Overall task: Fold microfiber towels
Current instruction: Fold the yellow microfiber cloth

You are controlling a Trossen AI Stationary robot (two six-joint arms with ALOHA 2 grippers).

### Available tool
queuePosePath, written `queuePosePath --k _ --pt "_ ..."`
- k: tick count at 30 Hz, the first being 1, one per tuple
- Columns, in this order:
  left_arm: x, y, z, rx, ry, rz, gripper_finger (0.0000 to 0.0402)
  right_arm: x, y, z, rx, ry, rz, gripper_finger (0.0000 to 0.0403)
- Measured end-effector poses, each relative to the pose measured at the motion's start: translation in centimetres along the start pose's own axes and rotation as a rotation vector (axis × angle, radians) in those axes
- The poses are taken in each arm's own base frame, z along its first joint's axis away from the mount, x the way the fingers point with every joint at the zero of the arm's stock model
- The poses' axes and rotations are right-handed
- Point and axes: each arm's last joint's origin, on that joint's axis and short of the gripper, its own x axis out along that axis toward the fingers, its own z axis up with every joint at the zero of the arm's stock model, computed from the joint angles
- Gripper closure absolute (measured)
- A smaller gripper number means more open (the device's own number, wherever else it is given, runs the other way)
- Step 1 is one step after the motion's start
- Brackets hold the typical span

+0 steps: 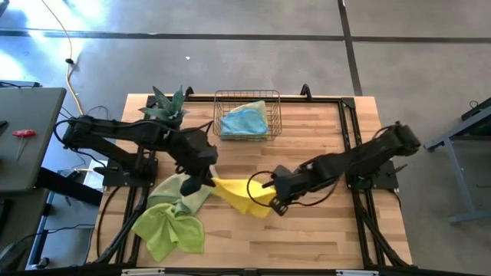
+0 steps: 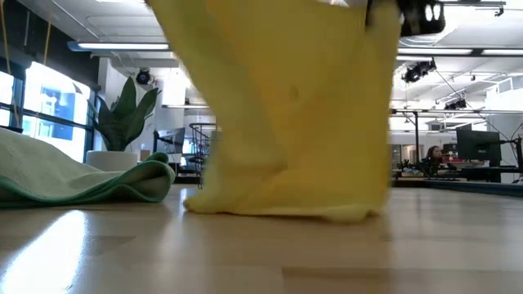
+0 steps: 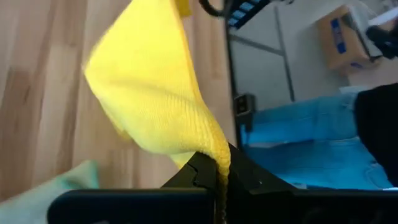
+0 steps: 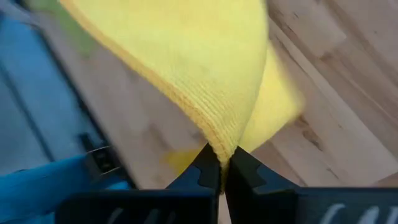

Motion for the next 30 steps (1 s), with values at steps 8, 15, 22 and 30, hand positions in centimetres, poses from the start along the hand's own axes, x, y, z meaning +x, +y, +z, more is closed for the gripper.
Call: queuePosePath --k 8,15,22,30 --pt "-1.7 -2.4 1.2 0.099 -0.103 0.065 0.0401 -4.9 -0.6 0.2 -0.033 -0.126 0.104 0.0402" --pt "-2.3 -1.2 0.3 0.014 0.007 0.176 0.0401 -6.3 -1.5 -0.3 -0.083 -0.084 0.089 0.0403" --pt "-2.9 0.2 0.9 0.014 -0.022 0.215 0.0401 -7.9 -3.0 0.2 -0.18 0.043 0.02 0.0403" --pt "-3.3 2.0 1.6 0.025 -0.033 0.231 0.0401 -13.1 -4.3 2.2 -0.326 -0.003 -0.111 0.0403"
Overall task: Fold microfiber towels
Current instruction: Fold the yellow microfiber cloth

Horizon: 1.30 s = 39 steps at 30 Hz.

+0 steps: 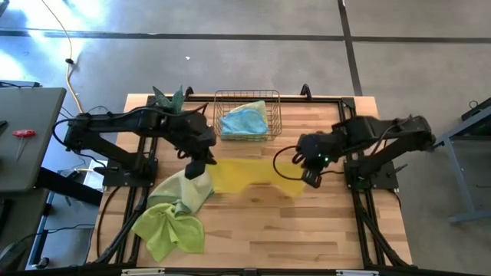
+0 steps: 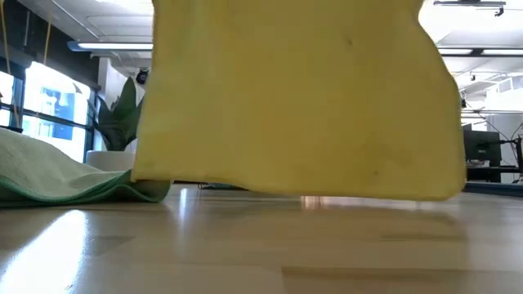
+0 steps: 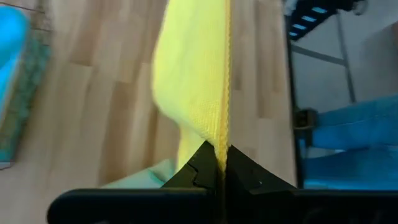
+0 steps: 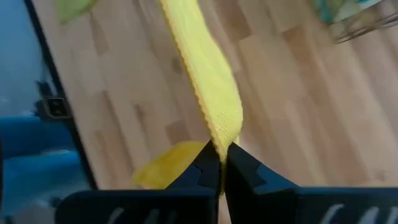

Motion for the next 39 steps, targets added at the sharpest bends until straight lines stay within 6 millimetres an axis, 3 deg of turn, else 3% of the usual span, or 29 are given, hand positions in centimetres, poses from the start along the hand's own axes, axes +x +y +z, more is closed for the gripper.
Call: queuePosePath --k 12,19,25,29,34,39 --pt "0.6 4.2 1.3 0.183 -0.005 0.287 0.0401 -0.1 -4.9 1.4 -0.249 0.069 -0.258 0.0403" --pt "0.0 4.4 2.0 0.215 -0.065 0.361 0.0401 -0.4 -5.9 1.5 -0.294 0.082 -0.351 0.0403" --pt "0.2 2.7 1.9 0.172 -0.068 0.216 0.0401 0.0 -4.3 0.8 -0.274 0.131 -0.194 0.0403" --pt "1.6 0.7 0.9 0.139 -0.025 0.139 0.0401 0.6 -2.5 0.2 -0.257 0.167 -0.133 0.0403" --pt "5.8 -1.7 -1.6 0.104 0.129 0.094 0.0401 2.6 0.8 -0.3 -0.245 0.216 -0.082 0.0403" --pt "10.4 -4.2 -3.7 0.128 0.255 0.047 0.0401 6.3 4.7 -1.0 -0.26 0.32 -0.029 0.0403"
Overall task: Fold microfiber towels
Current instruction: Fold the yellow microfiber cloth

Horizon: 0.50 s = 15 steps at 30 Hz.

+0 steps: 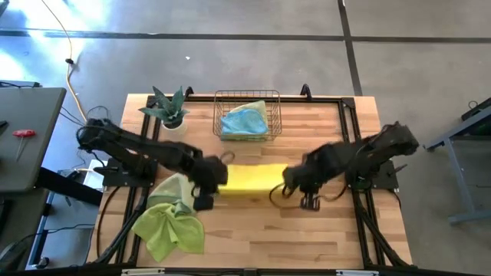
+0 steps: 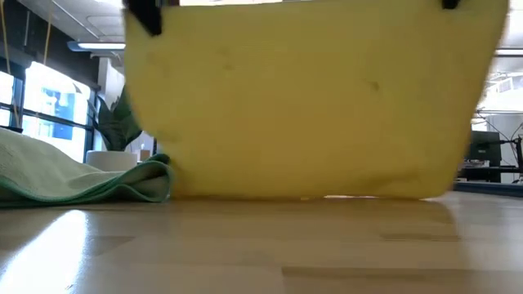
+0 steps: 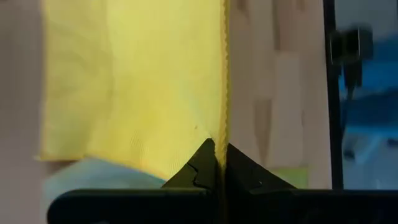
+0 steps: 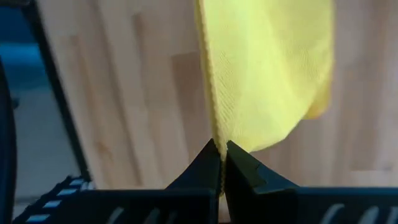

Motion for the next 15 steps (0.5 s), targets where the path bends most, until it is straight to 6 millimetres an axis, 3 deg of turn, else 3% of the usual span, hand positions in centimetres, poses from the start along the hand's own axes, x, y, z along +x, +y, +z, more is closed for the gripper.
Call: queuePosePath --k 8,15 --pt "4.9 -4.7 -0.5 0.125 0.103 -0.138 0.0401 6.2 6.9 1.4 -0.098 0.112 0.158 0.0403" --pt "8.4 -7.8 -1.5 0.202 0.177 -0.235 0.0401 9.4 10.9 1.2 -0.123 0.135 0.242 0.0403"
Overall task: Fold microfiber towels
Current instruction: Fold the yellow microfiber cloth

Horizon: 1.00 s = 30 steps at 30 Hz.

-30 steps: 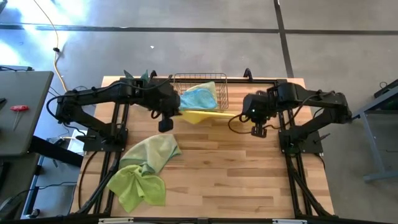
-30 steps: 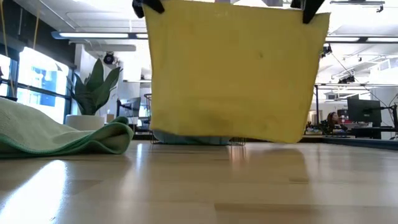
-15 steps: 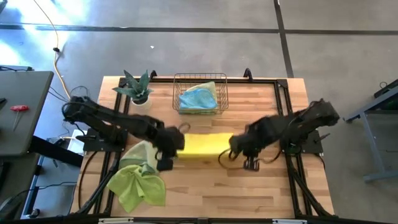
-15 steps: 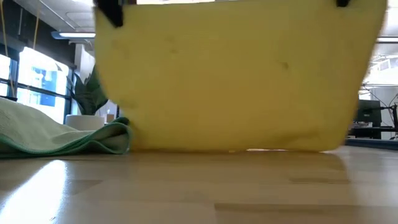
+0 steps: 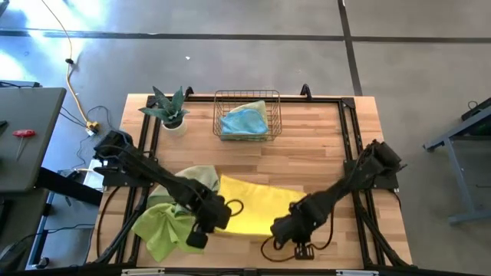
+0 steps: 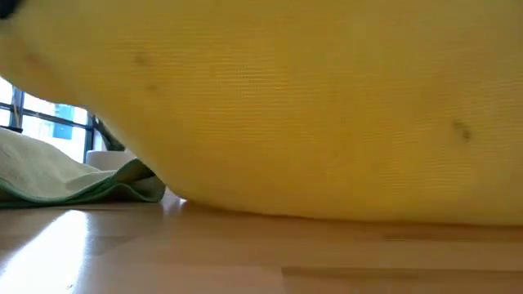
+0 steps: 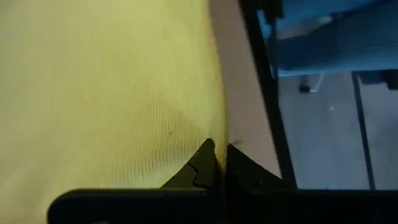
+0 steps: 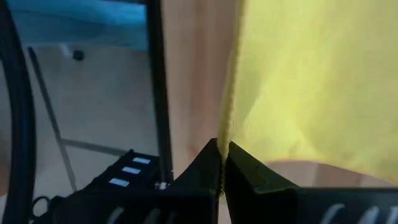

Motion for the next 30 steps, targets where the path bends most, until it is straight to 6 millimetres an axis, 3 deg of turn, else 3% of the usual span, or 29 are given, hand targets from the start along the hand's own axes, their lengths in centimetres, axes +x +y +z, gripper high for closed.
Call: queuePosePath --k 6,12,16,23,30 --pt "2.1 0.2 0.2 0.013 0.048 -0.049 0.0401 1.8 1.1 0.2 -0.057 0.008 0.023 0.0403" --pt "2.2 1.6 0.7 -0.005 0.041 -0.064 0.0402 5.8 -0.1 -0.4 -0.017 0.06 0.167 0.0403" --pt "1.8 2.6 0.9 -0.019 0.035 -0.051 0.0401 7.4 -1.1 -0.9 0.013 0.049 0.142 0.0403" --pt "0.8 5.8 1.5 -0.044 0.001 0.015 0.0402 7.0 -2.9 -1.8 -0.087 0.13 0.036 0.0403" --pt "-0.3 9.1 1.3 -0.106 0.012 0.109 0.0401 3.9 -5.5 -2.5 -0.192 0.17 -0.101 0.0403"
